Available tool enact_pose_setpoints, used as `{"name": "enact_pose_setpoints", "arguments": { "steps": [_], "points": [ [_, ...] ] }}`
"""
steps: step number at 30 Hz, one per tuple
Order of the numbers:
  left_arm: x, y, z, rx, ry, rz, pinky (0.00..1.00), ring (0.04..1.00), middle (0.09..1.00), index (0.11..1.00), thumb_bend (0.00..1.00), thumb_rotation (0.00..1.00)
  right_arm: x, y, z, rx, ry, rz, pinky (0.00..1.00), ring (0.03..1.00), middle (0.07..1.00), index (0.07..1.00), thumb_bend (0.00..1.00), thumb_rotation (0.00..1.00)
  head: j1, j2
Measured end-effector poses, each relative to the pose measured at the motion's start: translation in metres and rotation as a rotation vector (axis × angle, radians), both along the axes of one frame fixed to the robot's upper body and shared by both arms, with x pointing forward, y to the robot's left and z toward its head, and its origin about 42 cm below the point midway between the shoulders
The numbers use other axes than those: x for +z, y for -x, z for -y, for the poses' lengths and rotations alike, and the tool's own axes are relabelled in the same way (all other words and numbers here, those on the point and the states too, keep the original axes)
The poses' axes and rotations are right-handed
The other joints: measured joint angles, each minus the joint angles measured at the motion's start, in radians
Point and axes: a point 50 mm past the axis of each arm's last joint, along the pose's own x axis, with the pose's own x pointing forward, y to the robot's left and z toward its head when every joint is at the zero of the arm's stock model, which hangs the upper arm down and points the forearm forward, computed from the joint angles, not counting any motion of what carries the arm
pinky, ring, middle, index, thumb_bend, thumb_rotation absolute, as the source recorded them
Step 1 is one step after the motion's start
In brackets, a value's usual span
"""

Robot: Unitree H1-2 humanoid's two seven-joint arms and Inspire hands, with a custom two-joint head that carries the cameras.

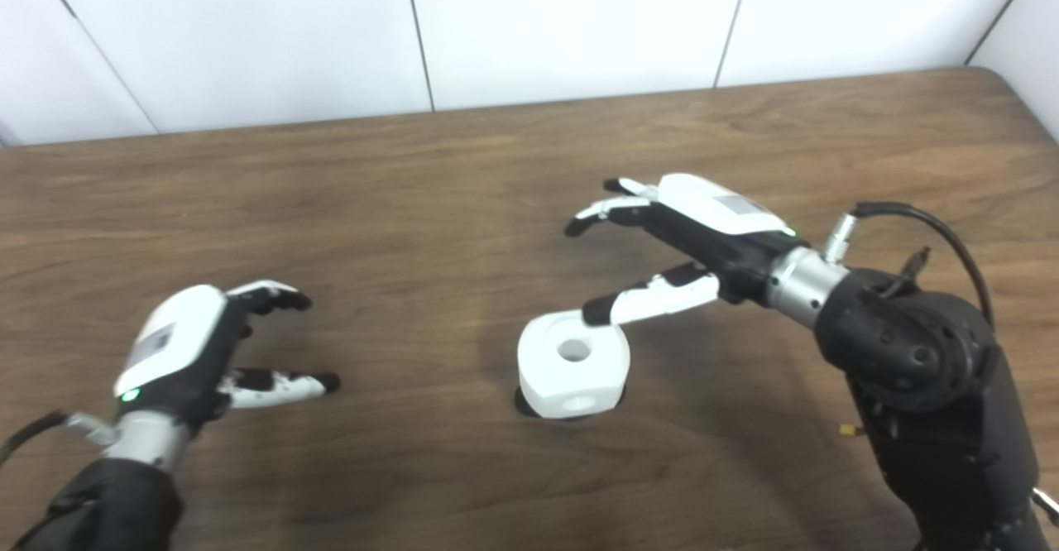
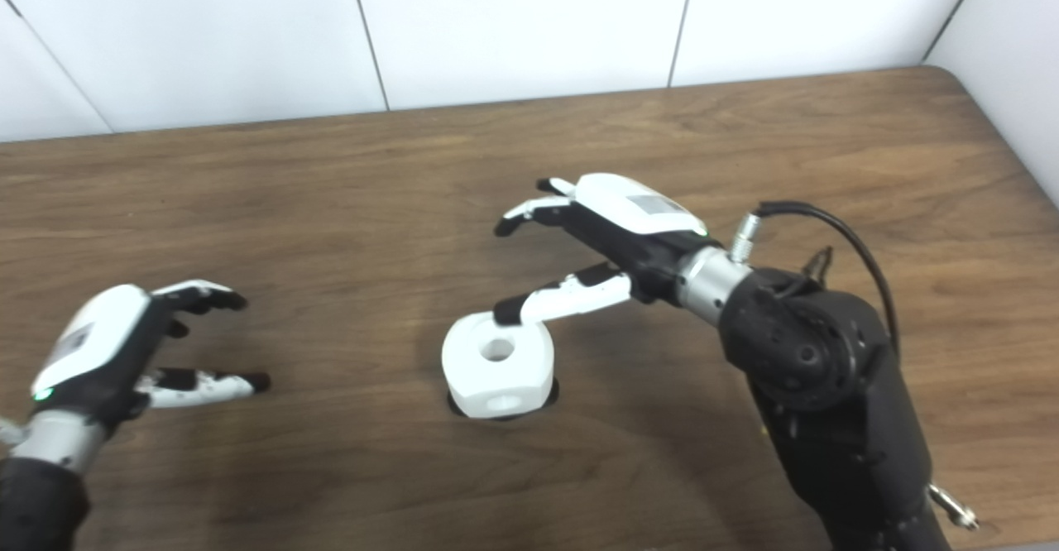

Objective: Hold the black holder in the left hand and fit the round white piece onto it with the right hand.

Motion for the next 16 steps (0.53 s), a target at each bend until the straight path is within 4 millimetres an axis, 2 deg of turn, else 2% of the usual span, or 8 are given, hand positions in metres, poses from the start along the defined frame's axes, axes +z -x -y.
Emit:
{"name": "enact_pose_setpoints", "arguments": {
  "steps": [4,7,8,10,12,13,15,16],
  "points": [
    [-0.008,0.005,-0.010,0.050,0.292,0.062,0.69,0.757,0.794,0.821,0.67,0.32,-0.010,0.008,0.014,-0.047,-0.072,-0.028,0.88,0.938,0.879,0.814,0.72,1.00,-0.003,-0.003],
    [-0.018,0.009,-0.013,0.050,0.386,0.086,0.66,0.745,0.783,0.808,0.54,0.46,-0.020,0.017,0.025,-0.099,-0.137,-0.040,0.90,0.921,0.894,0.834,0.68,1.00,-0.008,-0.003],
    [-0.020,0.011,-0.014,0.052,0.405,0.087,0.67,0.758,0.794,0.816,0.51,0.55,-0.023,0.020,0.028,-0.115,-0.157,-0.044,0.91,0.927,0.912,0.857,0.68,1.00,-0.008,-0.003],
    [-0.023,0.015,-0.014,0.046,0.463,0.091,0.71,0.789,0.819,0.834,0.47,0.65,-0.032,0.029,0.037,-0.168,-0.215,-0.051,0.94,0.943,0.943,0.893,0.67,1.00,-0.006,-0.003],
    [-0.026,0.019,-0.013,0.047,0.567,0.090,0.83,0.862,0.883,0.869,0.46,0.76,-0.040,0.037,0.041,-0.213,-0.275,-0.060,0.92,0.951,0.967,0.934,0.64,1.00,-0.006,-0.002],
    [-0.029,0.021,-0.011,0.052,0.628,0.087,0.85,0.873,0.892,0.874,0.45,0.78,-0.044,0.041,0.042,-0.235,-0.301,-0.065,0.92,0.952,0.970,0.941,0.63,1.00,-0.006,-0.002],
    [-0.034,0.026,-0.001,0.068,0.732,0.077,0.92,0.936,0.948,0.920,0.46,0.92,-0.053,0.050,0.042,-0.272,-0.373,-0.075,0.94,0.967,0.985,0.973,0.60,1.00,-0.006,-0.002],
    [-0.036,0.031,0.006,0.075,0.774,0.078,0.93,0.947,0.957,0.927,0.46,0.94,-0.058,0.054,0.041,-0.299,-0.417,-0.078,0.94,0.970,0.987,0.978,0.60,1.00,-0.005,0.000]
  ]
}}
